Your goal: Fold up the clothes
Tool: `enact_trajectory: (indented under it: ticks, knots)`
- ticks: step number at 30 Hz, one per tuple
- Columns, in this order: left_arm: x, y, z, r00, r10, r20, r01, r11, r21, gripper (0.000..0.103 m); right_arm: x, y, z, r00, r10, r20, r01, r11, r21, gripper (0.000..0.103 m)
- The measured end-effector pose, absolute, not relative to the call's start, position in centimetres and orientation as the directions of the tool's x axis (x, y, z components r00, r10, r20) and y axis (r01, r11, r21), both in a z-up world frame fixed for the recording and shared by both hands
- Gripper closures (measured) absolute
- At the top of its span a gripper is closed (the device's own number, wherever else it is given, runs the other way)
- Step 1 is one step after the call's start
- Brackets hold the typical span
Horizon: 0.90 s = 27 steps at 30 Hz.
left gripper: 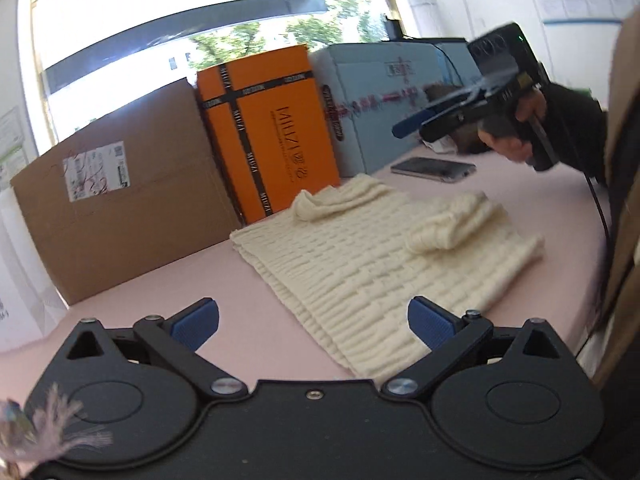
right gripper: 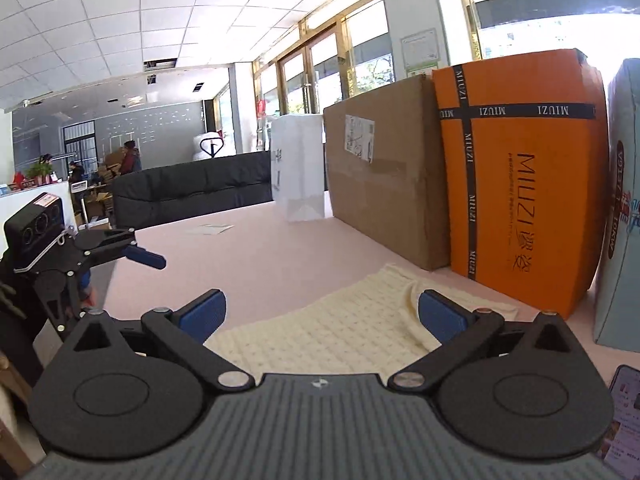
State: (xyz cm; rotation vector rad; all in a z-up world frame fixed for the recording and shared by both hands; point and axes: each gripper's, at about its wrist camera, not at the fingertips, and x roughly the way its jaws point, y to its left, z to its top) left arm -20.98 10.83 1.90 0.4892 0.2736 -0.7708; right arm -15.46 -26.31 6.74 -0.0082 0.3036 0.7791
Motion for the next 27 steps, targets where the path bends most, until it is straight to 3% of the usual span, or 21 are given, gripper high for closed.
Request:
enact_trajectory:
  ticks: [9, 18, 22, 27]
  knots:
    - [-21.8, 7.2, -0.6, 0.598, -0.575, -0.558, 0.801, 0.430, 0.416, 0.000, -19.5, -25.8, 4.2, 0.629, 0.689, -0.360, -0.694, 0.706, 0.138, 0.000]
    - [-19.8, 3.7, -1.3, 0.616, -0.595, -0.515, 0.787, 0.472, 0.397, 0.000, -21.6, -25.1, 3.2, 0.598, 0.699, -0.392, -0.708, 0.690, 0.149, 0.000]
    - [-18.5, 3.5, -1.2, 0.642, -0.599, -0.478, 0.764, 0.548, 0.340, 0.000, -22.7, -24.8, 3.2, 0.556, 0.733, -0.392, -0.750, 0.646, 0.143, 0.000]
    - [-15.9, 4.3, -0.5, 0.660, -0.594, -0.460, 0.714, 0.686, 0.138, 0.000, -23.1, -24.2, 3.2, 0.519, 0.755, -0.401, -0.784, 0.607, 0.130, 0.000]
